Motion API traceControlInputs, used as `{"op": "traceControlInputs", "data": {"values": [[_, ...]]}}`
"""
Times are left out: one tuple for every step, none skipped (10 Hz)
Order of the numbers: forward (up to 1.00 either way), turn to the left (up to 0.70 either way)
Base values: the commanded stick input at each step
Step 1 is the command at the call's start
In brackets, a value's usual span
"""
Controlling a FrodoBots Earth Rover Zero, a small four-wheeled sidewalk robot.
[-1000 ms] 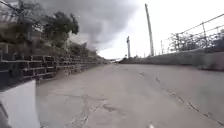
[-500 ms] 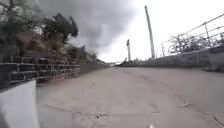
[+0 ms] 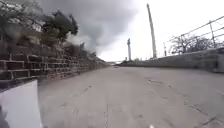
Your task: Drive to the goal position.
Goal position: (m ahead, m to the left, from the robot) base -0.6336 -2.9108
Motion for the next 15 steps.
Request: {"op": "traceControlInputs", "data": {"values": [[0.85, 0.0], [0.89, 0.0], [0.98, 0.0], [1.0, 0.0], [1.0, 0.0], [1.0, 0.0], [1.0, 0.0], [1.0, 0.0], [1.0, 0.0], [1.0, 0.0], [1.0, 0.0], [1.0, 0.0], [1.0, 0.0], [1.0, 0.0], [1.0, 0.0]]}}
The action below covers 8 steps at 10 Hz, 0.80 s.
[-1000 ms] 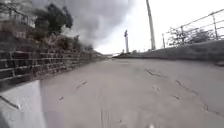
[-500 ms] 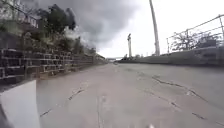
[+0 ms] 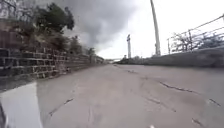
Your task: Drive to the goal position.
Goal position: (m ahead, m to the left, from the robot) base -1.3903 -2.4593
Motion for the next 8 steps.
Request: {"op": "traceControlInputs", "data": {"values": [[1.0, 0.0], [1.0, 0.0], [1.0, 0.0], [1.0, 0.0], [1.0, 0.0], [1.0, 0.0], [1.0, 0.0], [1.0, 0.0]]}}
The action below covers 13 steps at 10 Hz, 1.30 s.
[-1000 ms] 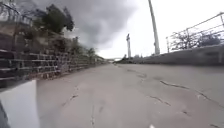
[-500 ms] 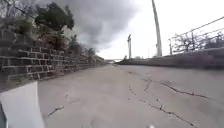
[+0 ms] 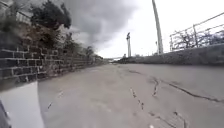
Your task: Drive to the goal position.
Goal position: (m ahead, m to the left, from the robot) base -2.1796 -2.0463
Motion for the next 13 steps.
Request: {"op": "traceControlInputs", "data": {"values": [[1.0, 0.0], [1.0, 0.0], [1.0, 0.0], [1.0, 0.0], [1.0, 0.0], [1.0, 0.0], [1.0, 0.0], [1.0, 0.0], [1.0, 0.0], [1.0, 0.0], [1.0, 0.0], [1.0, 0.0], [1.0, 0.0]]}}
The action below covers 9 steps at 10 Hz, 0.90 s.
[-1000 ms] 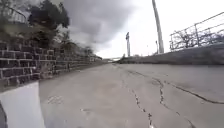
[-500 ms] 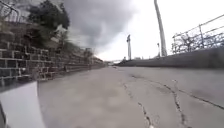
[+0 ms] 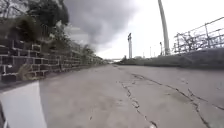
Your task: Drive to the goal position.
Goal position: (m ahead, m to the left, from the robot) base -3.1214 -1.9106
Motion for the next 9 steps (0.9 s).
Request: {"op": "traceControlInputs", "data": {"values": [[1.0, 0.0], [1.0, 0.0], [1.0, 0.0], [1.0, 0.0], [1.0, 0.0], [1.0, 0.0], [1.0, 0.0], [1.0, 0.0], [1.0, 0.0]]}}
